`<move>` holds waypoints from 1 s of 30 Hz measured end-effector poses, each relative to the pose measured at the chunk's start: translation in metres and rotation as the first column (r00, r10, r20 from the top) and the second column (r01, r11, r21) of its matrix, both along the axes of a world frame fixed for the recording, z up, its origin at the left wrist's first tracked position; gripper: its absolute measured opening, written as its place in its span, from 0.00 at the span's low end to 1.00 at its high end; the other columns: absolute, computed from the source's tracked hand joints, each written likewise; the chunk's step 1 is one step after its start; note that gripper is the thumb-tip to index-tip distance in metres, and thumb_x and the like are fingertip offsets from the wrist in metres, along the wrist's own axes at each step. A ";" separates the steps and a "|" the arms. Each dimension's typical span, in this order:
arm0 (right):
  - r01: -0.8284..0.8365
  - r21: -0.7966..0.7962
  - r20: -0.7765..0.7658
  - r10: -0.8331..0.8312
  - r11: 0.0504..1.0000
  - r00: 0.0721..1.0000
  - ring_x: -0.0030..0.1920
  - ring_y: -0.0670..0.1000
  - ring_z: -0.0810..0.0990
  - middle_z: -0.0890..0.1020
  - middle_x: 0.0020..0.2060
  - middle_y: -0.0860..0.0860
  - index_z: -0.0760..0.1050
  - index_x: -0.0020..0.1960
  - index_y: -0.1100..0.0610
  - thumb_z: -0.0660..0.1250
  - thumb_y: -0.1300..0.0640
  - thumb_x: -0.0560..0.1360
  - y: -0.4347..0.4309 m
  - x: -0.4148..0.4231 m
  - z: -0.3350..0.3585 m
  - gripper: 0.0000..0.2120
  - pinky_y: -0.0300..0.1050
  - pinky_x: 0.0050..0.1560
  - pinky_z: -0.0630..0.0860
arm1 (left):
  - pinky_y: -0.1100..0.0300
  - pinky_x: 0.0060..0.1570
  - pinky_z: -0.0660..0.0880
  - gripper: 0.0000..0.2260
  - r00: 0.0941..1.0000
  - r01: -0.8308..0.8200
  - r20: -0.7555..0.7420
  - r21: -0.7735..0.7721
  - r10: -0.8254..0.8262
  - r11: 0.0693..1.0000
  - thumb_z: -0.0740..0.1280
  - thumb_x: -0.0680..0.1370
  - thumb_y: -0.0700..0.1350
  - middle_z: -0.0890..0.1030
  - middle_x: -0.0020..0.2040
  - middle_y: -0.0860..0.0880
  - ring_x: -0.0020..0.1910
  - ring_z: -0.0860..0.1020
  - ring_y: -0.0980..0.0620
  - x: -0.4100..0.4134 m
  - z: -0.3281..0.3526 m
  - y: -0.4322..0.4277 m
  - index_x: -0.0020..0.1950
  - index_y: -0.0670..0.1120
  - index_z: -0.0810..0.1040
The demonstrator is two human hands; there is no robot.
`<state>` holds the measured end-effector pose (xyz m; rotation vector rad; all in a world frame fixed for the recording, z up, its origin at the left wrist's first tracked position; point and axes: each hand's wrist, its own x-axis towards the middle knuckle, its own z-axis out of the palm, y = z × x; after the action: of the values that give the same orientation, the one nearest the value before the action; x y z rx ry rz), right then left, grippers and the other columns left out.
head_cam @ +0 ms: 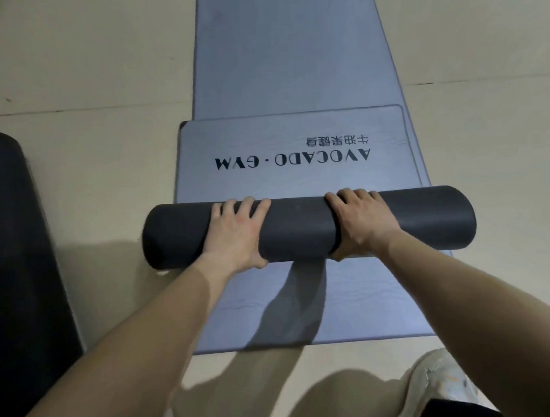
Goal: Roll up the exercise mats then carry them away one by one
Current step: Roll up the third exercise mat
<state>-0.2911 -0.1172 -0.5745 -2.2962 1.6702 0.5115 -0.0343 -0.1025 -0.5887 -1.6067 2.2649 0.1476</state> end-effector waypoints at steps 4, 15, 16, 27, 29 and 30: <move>0.009 0.206 -0.023 -0.004 0.979 1.000 0.62 0.56 0.76 0.76 0.63 0.50 0.64 0.72 0.47 0.78 0.27 0.55 0.033 0.005 0.020 0.53 0.55 0.67 0.73 | 0.42 0.65 0.69 0.55 1.000 0.009 -0.017 0.203 -0.006 0.979 0.76 0.58 0.69 0.71 0.69 0.47 0.64 0.74 0.39 -0.004 0.018 0.034 0.78 0.53 0.53; 0.092 0.139 -0.086 -0.081 0.986 0.993 0.83 0.63 0.42 0.44 0.83 0.59 0.34 0.83 0.54 0.75 0.24 0.60 0.134 -0.009 0.023 0.72 0.69 0.78 0.42 | 0.48 0.69 0.68 0.47 0.942 -0.144 -0.240 0.336 0.233 0.931 0.76 0.63 0.68 0.74 0.73 0.51 0.69 0.73 0.44 0.007 0.042 0.062 0.79 0.56 0.65; 0.093 0.158 -0.056 -0.085 0.983 0.995 0.83 0.62 0.42 0.45 0.83 0.58 0.35 0.83 0.53 0.75 0.24 0.59 0.112 -0.009 0.025 0.72 0.69 0.79 0.43 | 0.47 0.70 0.67 0.38 0.924 -0.176 -0.324 0.114 0.204 0.978 0.70 0.69 0.68 0.76 0.71 0.49 0.69 0.74 0.43 0.009 0.037 0.079 0.76 0.54 0.70; 0.032 -0.036 -0.090 -0.035 0.999 0.995 0.82 0.63 0.50 0.51 0.82 0.58 0.37 0.83 0.48 0.79 0.25 0.54 0.022 -0.039 0.007 0.74 0.68 0.78 0.51 | 0.39 0.79 0.44 0.60 0.962 -0.203 -0.145 0.179 0.230 0.963 0.69 0.62 0.78 0.45 0.84 0.50 0.82 0.43 0.43 0.009 0.008 -0.005 0.83 0.55 0.41; -0.020 -0.065 -0.111 0.013 0.998 0.994 0.78 0.62 0.59 0.61 0.79 0.57 0.44 0.83 0.47 0.79 0.28 0.53 0.008 -0.046 0.000 0.71 0.67 0.76 0.59 | 0.39 0.78 0.45 0.59 0.958 -0.187 -0.183 0.184 0.221 0.965 0.66 0.63 0.79 0.48 0.84 0.51 0.82 0.45 0.44 0.007 0.009 -0.021 0.83 0.54 0.43; -0.024 -0.079 -0.097 0.016 0.997 0.995 0.75 0.61 0.64 0.65 0.76 0.55 0.47 0.82 0.46 0.78 0.28 0.52 0.000 -0.046 -0.003 0.68 0.65 0.73 0.62 | 0.38 0.78 0.45 0.61 0.969 -0.151 -0.174 0.153 0.177 0.977 0.66 0.62 0.79 0.47 0.84 0.50 0.82 0.45 0.42 0.005 0.009 -0.020 0.83 0.52 0.42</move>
<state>-0.3376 -0.1176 -0.5773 -2.3828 1.7440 0.5783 -0.0294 -0.1225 -0.5800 -1.7692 2.1962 0.5078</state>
